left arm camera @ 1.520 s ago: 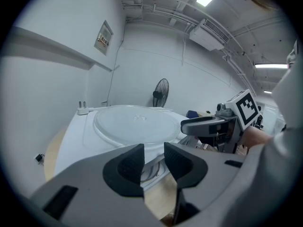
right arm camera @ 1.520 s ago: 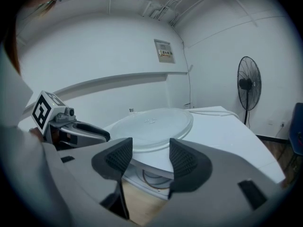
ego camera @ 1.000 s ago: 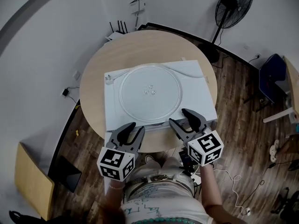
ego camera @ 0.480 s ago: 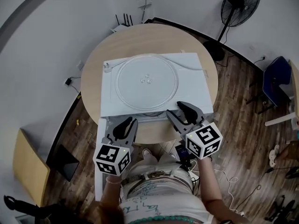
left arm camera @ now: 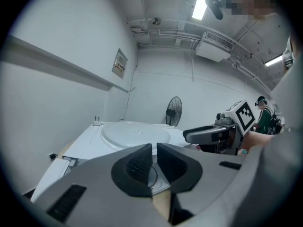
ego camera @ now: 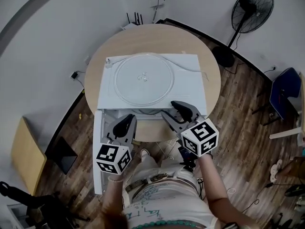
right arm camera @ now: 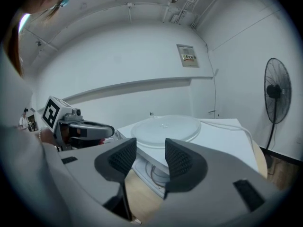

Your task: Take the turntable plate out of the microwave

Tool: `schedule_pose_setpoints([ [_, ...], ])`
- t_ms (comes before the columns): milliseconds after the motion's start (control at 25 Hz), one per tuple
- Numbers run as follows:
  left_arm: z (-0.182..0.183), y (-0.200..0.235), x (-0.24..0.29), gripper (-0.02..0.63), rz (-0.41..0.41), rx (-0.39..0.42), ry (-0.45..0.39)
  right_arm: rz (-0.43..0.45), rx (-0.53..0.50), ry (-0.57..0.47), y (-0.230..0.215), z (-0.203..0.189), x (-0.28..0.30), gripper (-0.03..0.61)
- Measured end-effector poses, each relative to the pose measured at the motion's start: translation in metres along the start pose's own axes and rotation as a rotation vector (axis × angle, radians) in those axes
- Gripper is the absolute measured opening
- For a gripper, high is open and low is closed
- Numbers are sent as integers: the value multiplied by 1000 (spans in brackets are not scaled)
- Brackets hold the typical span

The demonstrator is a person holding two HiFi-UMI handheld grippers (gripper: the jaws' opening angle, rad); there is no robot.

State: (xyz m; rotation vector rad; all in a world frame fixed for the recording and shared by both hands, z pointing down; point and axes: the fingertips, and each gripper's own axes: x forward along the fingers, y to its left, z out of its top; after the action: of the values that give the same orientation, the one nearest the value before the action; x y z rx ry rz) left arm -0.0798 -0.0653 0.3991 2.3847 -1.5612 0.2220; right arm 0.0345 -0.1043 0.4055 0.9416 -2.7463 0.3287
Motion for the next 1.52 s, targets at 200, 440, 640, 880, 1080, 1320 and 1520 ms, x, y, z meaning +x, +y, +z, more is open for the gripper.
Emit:
schedule_pose_setpoints([
  [200, -4, -6, 4, 35, 25, 5, -13, 46, -9, -9, -4, 4, -7, 164],
  [440, -17, -14, 11, 35, 57, -19, 11, 89, -5, -16, -2, 1, -14, 163],
  [640, -33, -22, 12, 35, 86, -78, 21, 122, 18, -30, -5, -2, -27, 163],
  [880, -48, -23, 8, 34, 84, -76, 6, 149, 46, -47, -5, -7, -38, 153],
  [1080, -35, -12, 15, 29, 54, -105, -45, 117, 77, -65, -16, -10, -44, 147],
  [1320, -35, -9, 29, 29, -22, -112, -67, 94, 98, -66, -14, -8, -35, 146],
  [1520, -33, -17, 38, 29, -90, -115, -117, 84, 114, -83, -10, 1, -20, 138],
])
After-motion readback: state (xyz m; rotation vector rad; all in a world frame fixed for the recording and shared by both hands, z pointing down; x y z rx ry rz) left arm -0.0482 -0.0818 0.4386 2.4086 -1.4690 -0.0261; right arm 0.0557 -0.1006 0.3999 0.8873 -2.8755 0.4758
